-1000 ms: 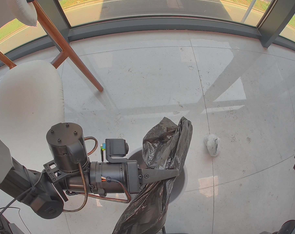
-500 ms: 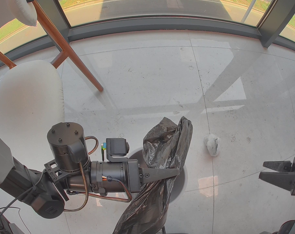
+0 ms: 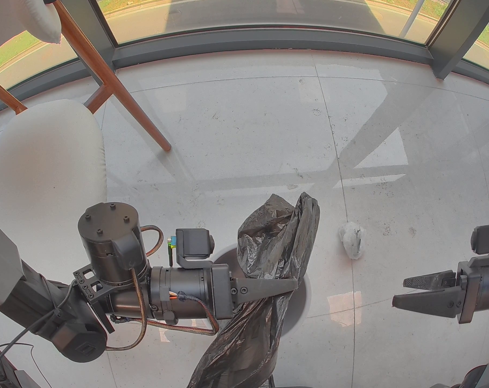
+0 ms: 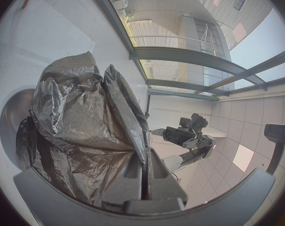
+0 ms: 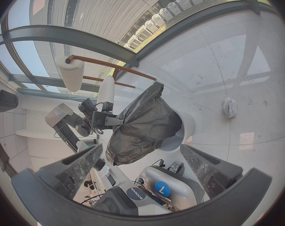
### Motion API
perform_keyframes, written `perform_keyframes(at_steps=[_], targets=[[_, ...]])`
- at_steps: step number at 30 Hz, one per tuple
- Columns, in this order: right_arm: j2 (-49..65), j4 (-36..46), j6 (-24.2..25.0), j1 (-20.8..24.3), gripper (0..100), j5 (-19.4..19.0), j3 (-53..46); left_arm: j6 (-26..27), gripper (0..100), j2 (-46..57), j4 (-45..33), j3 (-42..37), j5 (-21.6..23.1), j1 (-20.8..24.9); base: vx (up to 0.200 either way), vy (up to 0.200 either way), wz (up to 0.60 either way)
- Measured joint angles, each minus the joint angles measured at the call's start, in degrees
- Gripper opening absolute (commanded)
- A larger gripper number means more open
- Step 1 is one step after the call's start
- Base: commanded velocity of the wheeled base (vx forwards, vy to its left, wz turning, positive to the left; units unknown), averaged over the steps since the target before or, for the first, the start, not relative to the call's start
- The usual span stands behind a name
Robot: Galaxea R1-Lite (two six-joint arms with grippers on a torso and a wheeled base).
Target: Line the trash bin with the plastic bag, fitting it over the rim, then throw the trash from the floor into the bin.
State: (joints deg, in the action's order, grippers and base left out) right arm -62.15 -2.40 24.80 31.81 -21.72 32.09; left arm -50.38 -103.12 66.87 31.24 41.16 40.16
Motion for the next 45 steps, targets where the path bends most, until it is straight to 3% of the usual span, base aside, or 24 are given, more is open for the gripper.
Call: perform_keyframes(at_steps=[11,23,31,35,45], targets=[[-8.7,-11.7,0.2,1.3,100,-0.4,1.5,0.0,0,0.0,0.0,0.0,0.0,0.0,0.000,0.000,0.00],[-18.1,-13.0,0.6,4.7,100,0.1,4.9,1.8,0,0.2,0.0,-0.6,-0.4,0.0,0.000,0.000,0.00],[-19.9,-12.7,1.6,4.1,100,0.7,6.3,17.3,0,0.3,-0.4,-1.3,-0.7,0.0,0.000,0.000,0.00],[-20.4,-12.7,1.9,3.9,100,2.8,6.5,24.1,0,0.3,-1.7,-2.1,-1.0,0.0,0.000,0.000,0.00],[-22.1,-12.3,2.0,4.2,100,4.4,8.9,42.3,0,1.4,-20.0,-2.0,-5.5,0.6,0.000,0.000,0.00]])
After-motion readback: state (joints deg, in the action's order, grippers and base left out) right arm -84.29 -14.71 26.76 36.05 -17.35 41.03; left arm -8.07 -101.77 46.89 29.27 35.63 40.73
